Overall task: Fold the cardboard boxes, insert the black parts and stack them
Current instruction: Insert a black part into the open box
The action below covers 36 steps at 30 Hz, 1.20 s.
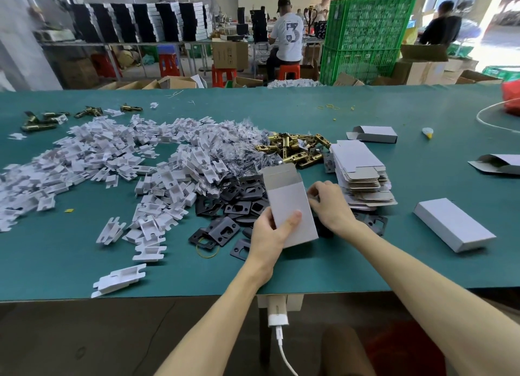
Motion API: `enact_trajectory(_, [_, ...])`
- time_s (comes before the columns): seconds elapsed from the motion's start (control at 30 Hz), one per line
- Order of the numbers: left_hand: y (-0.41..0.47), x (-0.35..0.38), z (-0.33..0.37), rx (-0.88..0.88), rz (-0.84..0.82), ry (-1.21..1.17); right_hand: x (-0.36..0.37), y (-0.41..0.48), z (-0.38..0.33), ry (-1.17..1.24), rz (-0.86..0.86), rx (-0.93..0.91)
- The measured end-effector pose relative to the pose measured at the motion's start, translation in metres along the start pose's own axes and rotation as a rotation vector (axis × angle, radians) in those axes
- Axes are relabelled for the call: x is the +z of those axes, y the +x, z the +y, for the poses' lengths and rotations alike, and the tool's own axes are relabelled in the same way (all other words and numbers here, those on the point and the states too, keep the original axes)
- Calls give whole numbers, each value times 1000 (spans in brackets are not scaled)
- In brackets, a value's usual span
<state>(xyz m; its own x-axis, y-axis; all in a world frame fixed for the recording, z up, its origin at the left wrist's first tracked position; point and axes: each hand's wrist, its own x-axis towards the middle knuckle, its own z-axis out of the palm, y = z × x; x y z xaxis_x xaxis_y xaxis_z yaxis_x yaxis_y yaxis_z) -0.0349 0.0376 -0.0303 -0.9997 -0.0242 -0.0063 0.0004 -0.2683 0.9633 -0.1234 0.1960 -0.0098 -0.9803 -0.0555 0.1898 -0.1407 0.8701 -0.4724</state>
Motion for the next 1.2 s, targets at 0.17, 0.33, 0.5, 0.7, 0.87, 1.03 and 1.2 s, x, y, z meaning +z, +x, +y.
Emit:
enact_trajectory(0.17, [-2,0,1,22,-43,45,-24,-2,-11,171,119,-27])
enact_trajectory(0.33, [-3,-2,1,29,-115,81,-69,-7,-36,496,357,-109])
enact_trajectory(0.5, [-2,-3,-1,30,-151,111,-93,-28,-50,504,331,-315])
enact_trajectory(0.7, [-3,-3,0,41,-159,110,-88,-43,-53,397,200,-435])
enact_trajectory(0.87, [-3,-3,-1,37,-160,118,-89,-45,-49,138,72,-526])
enact_trajectory(1.03, [-3,-2,-1,40,-163,124,-85,-50,-51,59,13,-538])
enact_trajectory(1.2, [-3,-3,0,40,-163,116,-80,-56,-49,22,-47,-499])
